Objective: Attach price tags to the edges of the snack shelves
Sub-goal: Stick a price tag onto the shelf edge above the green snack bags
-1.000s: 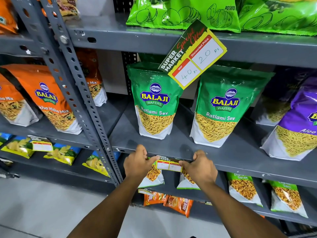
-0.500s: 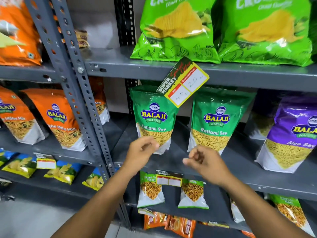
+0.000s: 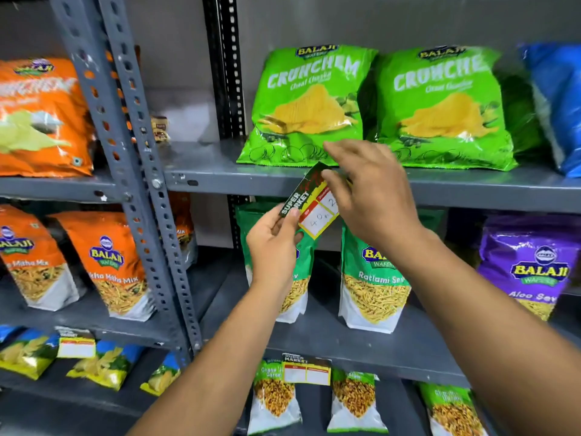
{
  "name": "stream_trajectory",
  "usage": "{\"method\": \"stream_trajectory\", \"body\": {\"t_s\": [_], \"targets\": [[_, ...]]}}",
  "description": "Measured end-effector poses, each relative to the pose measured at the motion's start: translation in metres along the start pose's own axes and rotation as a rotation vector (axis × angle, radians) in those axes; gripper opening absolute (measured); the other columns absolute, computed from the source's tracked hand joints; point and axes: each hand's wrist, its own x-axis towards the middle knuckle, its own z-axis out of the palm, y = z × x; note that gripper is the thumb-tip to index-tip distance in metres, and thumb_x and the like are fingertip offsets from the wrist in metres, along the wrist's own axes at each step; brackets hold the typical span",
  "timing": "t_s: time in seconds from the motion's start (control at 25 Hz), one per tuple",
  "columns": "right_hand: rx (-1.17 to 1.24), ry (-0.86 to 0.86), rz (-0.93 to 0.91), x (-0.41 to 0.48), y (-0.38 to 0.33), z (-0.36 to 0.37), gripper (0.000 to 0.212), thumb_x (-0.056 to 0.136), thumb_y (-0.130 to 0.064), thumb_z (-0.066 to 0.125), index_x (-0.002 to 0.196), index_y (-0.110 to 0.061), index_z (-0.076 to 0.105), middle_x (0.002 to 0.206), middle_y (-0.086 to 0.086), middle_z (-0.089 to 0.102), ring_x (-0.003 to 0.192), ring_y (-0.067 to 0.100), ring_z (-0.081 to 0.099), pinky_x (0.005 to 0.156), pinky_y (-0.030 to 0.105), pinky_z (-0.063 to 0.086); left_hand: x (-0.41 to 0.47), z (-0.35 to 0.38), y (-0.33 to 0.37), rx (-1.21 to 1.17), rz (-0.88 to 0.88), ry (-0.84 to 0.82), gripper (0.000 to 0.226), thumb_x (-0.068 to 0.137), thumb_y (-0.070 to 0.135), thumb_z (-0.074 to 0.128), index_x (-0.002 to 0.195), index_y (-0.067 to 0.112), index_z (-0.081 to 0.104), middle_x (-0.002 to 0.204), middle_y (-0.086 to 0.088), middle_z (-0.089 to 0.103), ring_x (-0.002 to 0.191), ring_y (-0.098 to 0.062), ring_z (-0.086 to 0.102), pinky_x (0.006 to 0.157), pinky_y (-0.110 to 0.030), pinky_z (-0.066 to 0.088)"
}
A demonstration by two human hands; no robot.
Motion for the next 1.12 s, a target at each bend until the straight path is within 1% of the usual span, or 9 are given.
{"method": "stream_trajectory", "body": {"t_s": [0.08,0.16,0.24,0.36,0.48,0.56,0.76,0.88,1.12], "targets": [[0.024,-0.016,-0.032,0.007,-0.004,0.004,0.025,0.084,-0.026,0.059,0.105,-0.017,0.069,0.100,0.008,0.071,0.093,0.035,0.062,0.080,0.048,0.052,0.000,0.004,0.001,0.001,0.027,0.040,0.013,0.090,0.013,0.059,0.093,0.014,0.072,0.089,-0.011,0.073,0.084,-0.023,0.068,0.084,-0.047,0.057],[0.104,0.002,-0.052,0.001,-0.006,0.002,0.016,0.082,-0.020,0.062,0.093,-0.015,0.072,0.089,0.009,0.073,0.083,0.033,0.065,0.074,0.044,0.055,-0.004,0.000,0.004,0.055,0.088,0.081,0.012,0.088,0.016,0.062,0.082,0.017,0.073,0.082,-0.009,0.074,0.078,-0.023,0.067,0.079,-0.048,0.057],[0.195,0.026,-0.021,-0.018,-0.008,-0.001,0.011,0.081,-0.015,0.065,0.090,-0.014,0.071,0.086,0.004,0.072,0.081,0.020,0.065,0.078,0.029,0.054,-0.011,-0.010,0.009,0.087,0.160,0.114,0.014,0.087,0.016,0.064,0.079,0.020,0.074,0.077,-0.002,0.075,0.074,-0.018,0.067,0.070,-0.037,0.056],[0.326,0.063,0.160,-0.043,-0.007,-0.004,0.012,0.079,-0.011,0.071,0.090,-0.014,0.069,0.078,-0.009,0.065,0.079,0.007,0.059,0.074,0.002,0.039,-0.014,-0.024,0.017,0.144,0.217,0.057,0.010,0.084,0.011,0.067,0.085,0.018,0.075,0.083,-0.002,0.076,0.077,-0.016,0.070,0.071,-0.032,0.057],[0.425,-0.006,0.403,-0.044,0.000,0.000,0.017,0.079,-0.014,0.072,0.088,-0.023,0.060,0.071,-0.015,0.063,0.069,0.000,0.060,0.067,0.004,0.042,-0.004,-0.023,0.020,0.189,0.168,0.037,0.009,0.080,0.009,0.072,0.087,0.013,0.075,0.081,-0.002,0.078,0.076,-0.019,0.071,0.075,-0.039,0.059],[0.448,-0.024,0.480,-0.042,0.004,0.001,0.020,0.078,-0.016,0.073,0.084,-0.024,0.055,0.070,-0.014,0.064,0.066,0.000,0.060,0.064,0.006,0.043,0.001,-0.021,0.022,0.183,0.138,0.030,0.007,0.078,0.009,0.073,0.084,0.012,0.075,0.079,-0.004,0.078,0.075,-0.021,0.071,0.075,-0.041,0.059],[0.482,-0.021,0.526,-0.040,0.007,0.000,0.024,0.077,-0.016,0.074,0.079,-0.025,0.053,0.070,-0.012,0.065,0.060,0.001,0.059,0.059,0.007,0.045,0.006,-0.018,0.024,0.217,0.160,0.005,0.003,0.080,0.012,0.073,0.079,0.013,0.075,0.074,-0.004,0.077,0.069,-0.019,0.070,0.070,-0.038,0.058],[0.512,-0.014,0.561,-0.038,0.008,-0.001,0.025,0.077,-0.015,0.075,0.077,-0.026,0.052,0.068,-0.011,0.066,0.056,-0.001,0.057,0.059,0.010,0.047,0.008,-0.017,0.028,0.234,0.173,-0.008,0.010,0.080,0.013,0.072,0.073,0.019,0.074,0.069,-0.001,0.076,0.066,-0.016,0.069,0.066,-0.034,0.057],[0.484,-0.026,0.562,-0.035,0.003,-0.003,0.024,0.077,-0.016,0.075,0.077,-0.024,0.053,0.067,-0.012,0.065,0.055,-0.002,0.056,0.058,0.007,0.043,0.012,-0.016,0.034,0.260,0.180,-0.003,0.010,0.080,0.011,0.073,0.074,0.018,0.071,0.066,0.002,0.076,0.065,-0.014,0.070,0.062,-0.030,0.056]]}}
